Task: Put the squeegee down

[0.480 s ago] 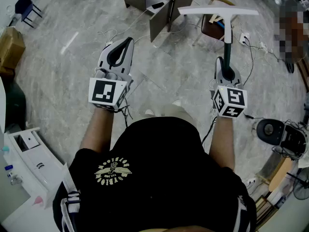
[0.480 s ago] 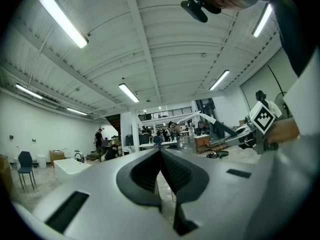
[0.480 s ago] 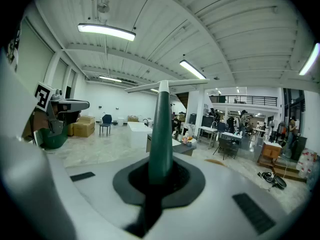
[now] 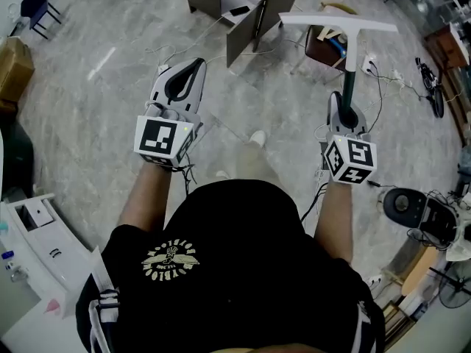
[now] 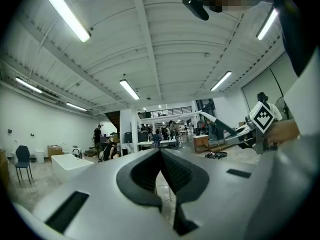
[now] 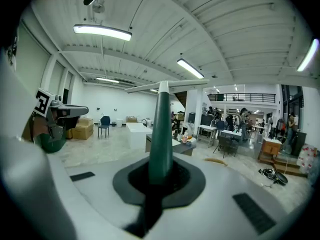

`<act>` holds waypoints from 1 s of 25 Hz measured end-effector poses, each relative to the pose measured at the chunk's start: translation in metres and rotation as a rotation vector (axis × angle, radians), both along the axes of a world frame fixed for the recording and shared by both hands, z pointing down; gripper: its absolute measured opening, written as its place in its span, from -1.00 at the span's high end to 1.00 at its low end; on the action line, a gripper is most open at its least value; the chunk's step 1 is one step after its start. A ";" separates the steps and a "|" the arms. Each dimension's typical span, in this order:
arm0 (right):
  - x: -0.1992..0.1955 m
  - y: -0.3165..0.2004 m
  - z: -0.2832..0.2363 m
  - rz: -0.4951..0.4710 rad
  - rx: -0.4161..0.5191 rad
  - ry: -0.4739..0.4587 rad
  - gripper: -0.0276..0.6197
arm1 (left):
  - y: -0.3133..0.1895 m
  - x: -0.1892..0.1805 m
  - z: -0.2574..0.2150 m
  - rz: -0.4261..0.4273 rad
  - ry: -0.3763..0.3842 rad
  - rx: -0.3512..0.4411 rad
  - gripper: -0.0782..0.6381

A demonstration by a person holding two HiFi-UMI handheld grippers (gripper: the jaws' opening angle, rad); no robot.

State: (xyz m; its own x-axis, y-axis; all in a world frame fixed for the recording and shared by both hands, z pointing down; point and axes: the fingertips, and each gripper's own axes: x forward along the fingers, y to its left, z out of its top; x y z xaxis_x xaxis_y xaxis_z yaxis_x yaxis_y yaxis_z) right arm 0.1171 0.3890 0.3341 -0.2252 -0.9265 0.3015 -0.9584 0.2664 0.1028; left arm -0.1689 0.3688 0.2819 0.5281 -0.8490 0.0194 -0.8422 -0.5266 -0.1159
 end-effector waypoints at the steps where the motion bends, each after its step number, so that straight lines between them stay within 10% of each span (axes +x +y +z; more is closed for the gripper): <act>1: 0.003 -0.007 0.003 0.004 -0.005 -0.002 0.82 | -0.007 0.002 0.002 0.002 -0.002 -0.002 0.72; 25: 0.054 -0.238 0.015 -0.097 -0.060 -0.030 0.82 | -0.233 0.078 -0.004 -0.021 0.003 -0.014 0.72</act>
State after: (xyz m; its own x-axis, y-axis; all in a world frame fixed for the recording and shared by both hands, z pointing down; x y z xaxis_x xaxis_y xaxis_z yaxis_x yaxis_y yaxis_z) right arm 0.1710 0.1513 0.3494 -0.3231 -0.8803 0.3475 -0.9300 0.3632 0.0554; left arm -0.0908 0.1362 0.2778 0.5103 -0.8595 0.0299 -0.8534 -0.5103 -0.1063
